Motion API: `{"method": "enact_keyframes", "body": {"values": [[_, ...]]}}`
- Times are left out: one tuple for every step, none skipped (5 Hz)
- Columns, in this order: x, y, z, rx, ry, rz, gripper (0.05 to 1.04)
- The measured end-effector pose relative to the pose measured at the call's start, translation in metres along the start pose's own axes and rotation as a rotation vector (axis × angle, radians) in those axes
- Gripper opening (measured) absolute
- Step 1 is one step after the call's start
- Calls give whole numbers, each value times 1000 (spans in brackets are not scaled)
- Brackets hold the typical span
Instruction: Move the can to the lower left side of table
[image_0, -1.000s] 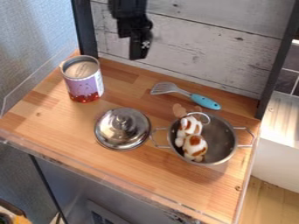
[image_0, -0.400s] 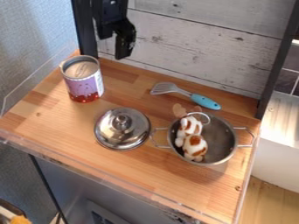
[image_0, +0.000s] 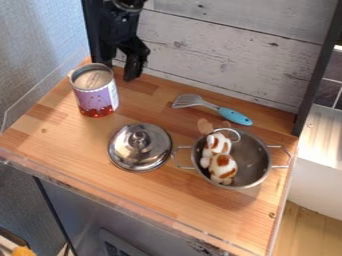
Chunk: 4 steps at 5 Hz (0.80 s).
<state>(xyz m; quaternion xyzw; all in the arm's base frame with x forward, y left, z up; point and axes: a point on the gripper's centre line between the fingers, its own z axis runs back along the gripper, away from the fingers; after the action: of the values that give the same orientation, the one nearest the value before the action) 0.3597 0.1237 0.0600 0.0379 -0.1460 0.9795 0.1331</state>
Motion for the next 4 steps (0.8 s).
{"method": "enact_keyframes", "body": {"values": [[1,-6,-11,18,-31,7,1000],[4,-11,-17,20,-52,-2,1000],[12,-11,-24,33,-68,-24,1000],[26,-12,-18,15,-73,-14,1000]]}}
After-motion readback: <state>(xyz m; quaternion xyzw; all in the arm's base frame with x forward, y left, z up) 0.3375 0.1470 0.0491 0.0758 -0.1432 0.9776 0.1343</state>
